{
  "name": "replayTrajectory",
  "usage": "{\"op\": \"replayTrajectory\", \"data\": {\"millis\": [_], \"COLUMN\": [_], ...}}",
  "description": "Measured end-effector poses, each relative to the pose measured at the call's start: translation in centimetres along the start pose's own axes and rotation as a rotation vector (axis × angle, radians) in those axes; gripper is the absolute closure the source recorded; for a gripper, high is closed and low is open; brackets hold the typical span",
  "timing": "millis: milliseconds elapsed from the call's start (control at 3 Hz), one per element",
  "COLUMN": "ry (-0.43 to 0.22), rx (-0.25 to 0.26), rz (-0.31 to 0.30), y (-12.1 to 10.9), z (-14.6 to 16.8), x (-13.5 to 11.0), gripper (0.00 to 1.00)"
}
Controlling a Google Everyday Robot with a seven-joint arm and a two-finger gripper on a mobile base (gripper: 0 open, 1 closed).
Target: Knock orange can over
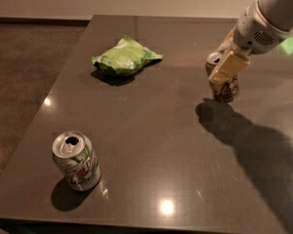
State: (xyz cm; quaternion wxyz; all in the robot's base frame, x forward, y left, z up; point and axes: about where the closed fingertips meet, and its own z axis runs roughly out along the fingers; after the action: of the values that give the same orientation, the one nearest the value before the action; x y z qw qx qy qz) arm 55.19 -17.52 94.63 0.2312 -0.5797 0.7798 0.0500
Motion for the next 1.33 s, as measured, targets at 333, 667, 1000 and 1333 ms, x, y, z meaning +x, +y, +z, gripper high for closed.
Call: {"op": "replayTrajectory", "data": {"millis": [333,667,1000,1333], "ry": [0.114,0.203,0.26,0.291], "rx": [-0.006,-0.028,-0.064,-0.097], "rz": [-0.038,-0.074,-0.098,-0.129], "y": [0.5,1.4,2.4,3.3], "z": [0.2,0.9,2.1,3.1], "x": [-0.1,-0.3,-0.2,-0.3], "gripper": [1.0,1.0,0.82,0.59]}}
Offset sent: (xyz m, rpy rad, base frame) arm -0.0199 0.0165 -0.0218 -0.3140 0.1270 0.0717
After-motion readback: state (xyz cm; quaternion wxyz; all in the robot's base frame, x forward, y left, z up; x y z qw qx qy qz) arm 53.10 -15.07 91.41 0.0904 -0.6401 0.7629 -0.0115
